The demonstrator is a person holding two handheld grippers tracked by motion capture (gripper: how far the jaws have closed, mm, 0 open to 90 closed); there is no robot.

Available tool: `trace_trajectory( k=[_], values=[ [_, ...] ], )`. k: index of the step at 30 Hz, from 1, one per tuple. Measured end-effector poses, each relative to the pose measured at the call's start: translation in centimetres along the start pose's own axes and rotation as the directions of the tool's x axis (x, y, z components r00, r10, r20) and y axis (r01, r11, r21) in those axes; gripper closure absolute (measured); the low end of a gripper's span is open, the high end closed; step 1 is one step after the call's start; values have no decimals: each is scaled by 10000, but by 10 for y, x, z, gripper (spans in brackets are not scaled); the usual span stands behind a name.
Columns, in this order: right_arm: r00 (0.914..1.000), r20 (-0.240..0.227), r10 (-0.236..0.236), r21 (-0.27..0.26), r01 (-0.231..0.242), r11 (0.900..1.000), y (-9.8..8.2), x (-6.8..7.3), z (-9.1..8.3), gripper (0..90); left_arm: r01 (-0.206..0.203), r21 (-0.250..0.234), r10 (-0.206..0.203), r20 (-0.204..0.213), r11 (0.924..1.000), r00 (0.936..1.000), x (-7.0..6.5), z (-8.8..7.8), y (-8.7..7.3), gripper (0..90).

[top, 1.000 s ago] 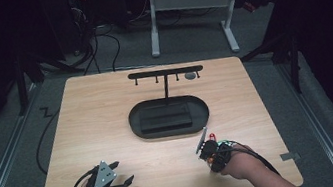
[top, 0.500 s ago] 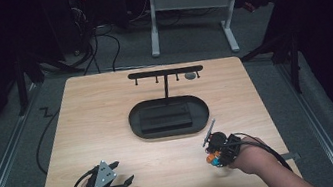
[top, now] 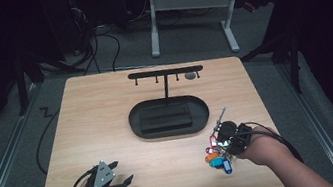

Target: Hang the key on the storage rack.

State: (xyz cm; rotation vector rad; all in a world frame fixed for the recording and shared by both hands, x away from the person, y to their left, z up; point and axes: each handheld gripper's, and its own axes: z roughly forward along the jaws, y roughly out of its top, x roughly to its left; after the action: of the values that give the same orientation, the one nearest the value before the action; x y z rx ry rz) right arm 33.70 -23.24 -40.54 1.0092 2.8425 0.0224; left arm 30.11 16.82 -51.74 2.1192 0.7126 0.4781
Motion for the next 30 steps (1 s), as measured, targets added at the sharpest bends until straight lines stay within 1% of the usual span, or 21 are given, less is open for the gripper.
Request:
trace_trajectory(
  k=[1, 4, 8, 9, 11, 12, 15, 21, 23, 24, 25, 27, 29, 30],
  values=[
    [10000, 0, 0, 0, 0, 10000, 0, 0, 0, 878, 0, 0, 0, 0, 10000, 10000, 0, 0, 0, 303],
    [9999, 118, -25, 15, 25, 10000, 0, -4, -10, 879, 8, -24, -8, -18, 10000, 10000, 0, 0, 0, 303],
    [10000, 52, 73, -103, -73, 9999, 0, -8, -20, 879, 27, -10, -27, -19, 10000, 10000, 1, 0, 0, 303],
    [9999, -57, 106, -138, -107, 9998, 0, -8, -23, 879, 35, -22, -35, -22, 10000, 10000, 1, 0, 0, 304],
    [9998, -103, 143, -160, -144, 9998, 0, -9, -25, 879, 39, -43, -39, -30, 10000, 10000, 1, 0, -1, 304],
    [9991, -359, 230, -300, -240, 9993, 0, -12, -29, 879, 57, -35, -57, -22, 10000, 10000, 1, 0, 0, 304],
    [9982, -500, 330, -355, -348, 9988, 1, -15, -38, 879, 45, -42, -45, -23, 10000, 10000, 1, 0, -1, 303],
    [9981, -532, 298, -543, -327, 9980, 4, -18, -58, 880, 1, 10, -1, -4, 10000, 10000, 0, 1, -1, 304],
    [9982, -530, 277, -586, -308, 9978, 4, -18, -61, 880, 5, 13, -5, -4, 10000, 10000, 0, 1, -1, 304],
    [9983, -516, 256, -572, -285, 9980, 5, -18, -65, 880, 4, 12, -4, -6, 10000, 10000, 0, 1, -1, 304],
    [9987, -432, 279, -632, -306, 9975, 6, -20, -72, 880, 10, 5, -10, -10, 10000, 10000, 0, 1, -1, 304],
    [9988, -416, 265, -697, -294, 9971, 7, -21, -79, 880, 18, 10, -18, -4, 10000, 10000, 0, 1, -1, 303],
    [9990, -352, 282, -770, -309, 9966, 8, -23, -85, 880, 33, -9, -33, 3, 10000, 10000, 0, 1, -1, 303],
    [9990, -352, 282, -770, -309, 9966, 8, -23, -85, 880, 33, -9, -33, 3, 10000, 10000, 0, 1, -1, 303]
  ],
)
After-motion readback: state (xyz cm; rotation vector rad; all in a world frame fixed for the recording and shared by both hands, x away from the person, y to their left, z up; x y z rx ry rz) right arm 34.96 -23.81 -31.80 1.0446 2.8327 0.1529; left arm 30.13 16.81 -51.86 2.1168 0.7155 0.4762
